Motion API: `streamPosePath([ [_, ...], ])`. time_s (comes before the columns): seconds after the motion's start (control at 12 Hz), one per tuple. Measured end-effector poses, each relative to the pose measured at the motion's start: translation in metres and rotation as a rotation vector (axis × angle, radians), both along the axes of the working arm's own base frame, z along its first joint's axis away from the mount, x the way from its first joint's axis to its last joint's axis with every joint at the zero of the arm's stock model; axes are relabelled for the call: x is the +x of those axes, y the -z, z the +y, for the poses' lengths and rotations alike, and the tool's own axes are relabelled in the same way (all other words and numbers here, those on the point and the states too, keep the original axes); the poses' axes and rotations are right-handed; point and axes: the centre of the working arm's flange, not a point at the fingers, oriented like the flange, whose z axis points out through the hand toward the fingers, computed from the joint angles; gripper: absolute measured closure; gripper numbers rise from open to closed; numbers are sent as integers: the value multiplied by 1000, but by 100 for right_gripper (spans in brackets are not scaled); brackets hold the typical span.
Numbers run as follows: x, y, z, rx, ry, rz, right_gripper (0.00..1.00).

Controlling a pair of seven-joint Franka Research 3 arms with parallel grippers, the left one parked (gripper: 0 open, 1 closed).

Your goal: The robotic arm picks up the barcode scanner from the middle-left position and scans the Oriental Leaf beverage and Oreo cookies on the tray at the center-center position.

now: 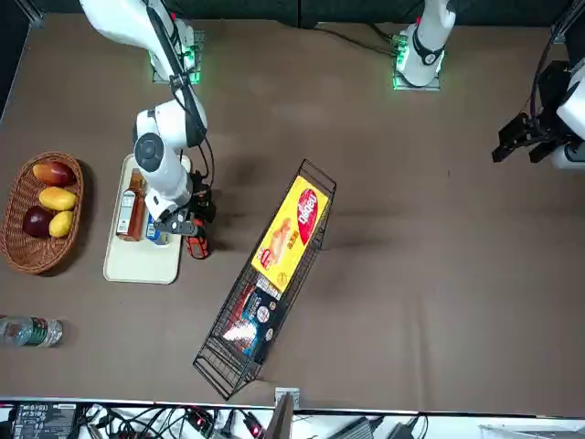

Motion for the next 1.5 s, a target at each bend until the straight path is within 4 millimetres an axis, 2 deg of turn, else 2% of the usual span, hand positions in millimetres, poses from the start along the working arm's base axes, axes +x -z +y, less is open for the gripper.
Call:
streamPosePath([
  [0.25,-1,9,1,-5,-2,11,6],
  [0.42,-2,14,1,-7,-4,16,15],
  [0.5,-3,16,3,-9,-6,20,28],
  [0.58,-4,17,3,-10,-7,22,34],
  [0.67,-3,17,3,-10,-7,22,56],
  [1.0,-1,13,3,-7,-6,13,58],
  [1.25,6,-13,-2,-3,7,6,58],
  [1.5,19,-65,-27,-6,55,36,58],
])
